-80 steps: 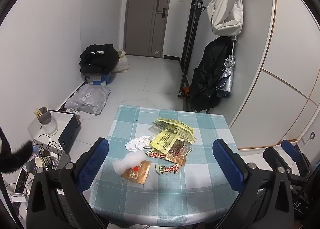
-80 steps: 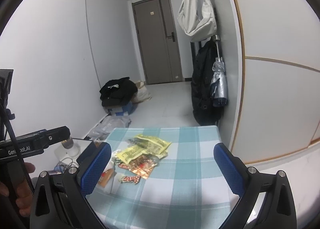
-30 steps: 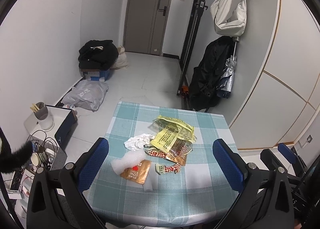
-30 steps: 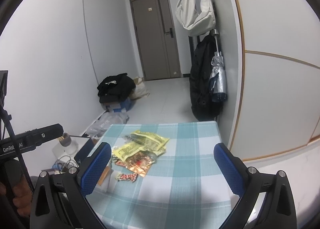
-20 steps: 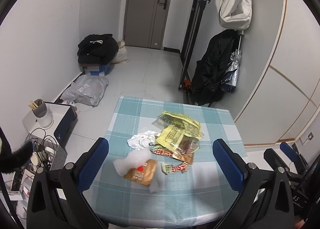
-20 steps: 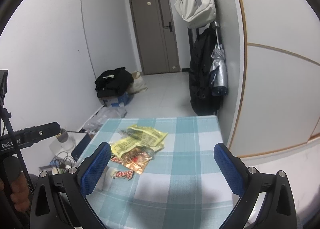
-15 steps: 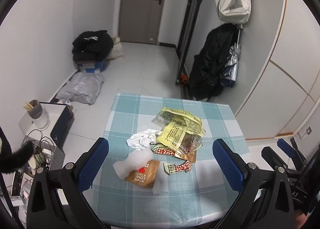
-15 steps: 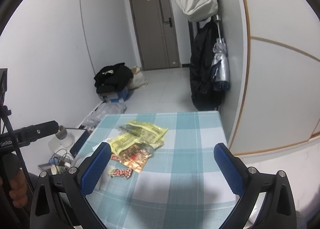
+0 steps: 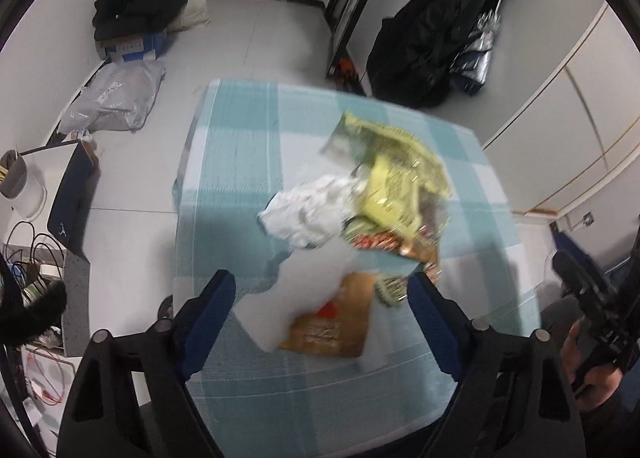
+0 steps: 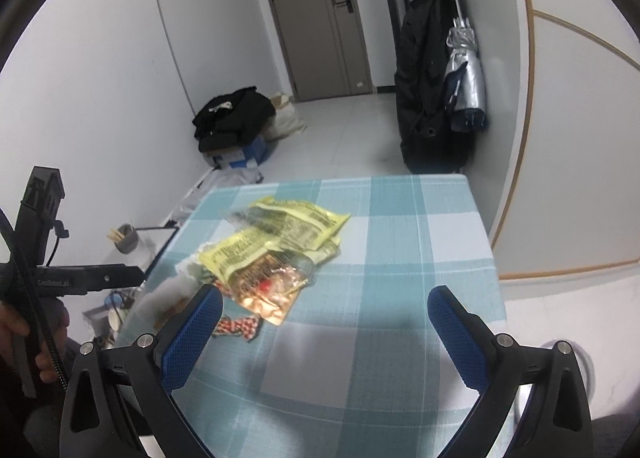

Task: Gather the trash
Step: 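Grasp the white foam sheet with left gripper while right gripper grasps gold wrapper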

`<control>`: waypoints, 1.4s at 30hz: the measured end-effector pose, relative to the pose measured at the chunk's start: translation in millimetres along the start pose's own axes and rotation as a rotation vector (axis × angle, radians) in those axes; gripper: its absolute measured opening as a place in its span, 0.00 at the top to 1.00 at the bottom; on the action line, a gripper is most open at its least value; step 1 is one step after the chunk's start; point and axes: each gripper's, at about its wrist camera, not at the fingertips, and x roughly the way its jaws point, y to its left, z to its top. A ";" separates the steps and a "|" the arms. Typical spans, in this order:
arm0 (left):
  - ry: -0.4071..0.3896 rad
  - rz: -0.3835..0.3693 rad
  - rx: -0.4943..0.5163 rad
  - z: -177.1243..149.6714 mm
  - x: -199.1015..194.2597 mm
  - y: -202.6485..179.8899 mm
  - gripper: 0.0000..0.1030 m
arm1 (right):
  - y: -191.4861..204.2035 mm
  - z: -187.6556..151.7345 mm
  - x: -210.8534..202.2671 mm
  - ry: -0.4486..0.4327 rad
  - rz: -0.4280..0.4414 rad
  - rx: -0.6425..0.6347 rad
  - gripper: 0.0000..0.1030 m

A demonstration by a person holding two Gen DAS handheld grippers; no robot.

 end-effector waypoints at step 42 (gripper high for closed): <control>-0.186 -0.141 -0.206 9.5 -33.8 47.4 0.67 | 110.2 -0.6 20.9 0.046 0.184 -0.503 0.00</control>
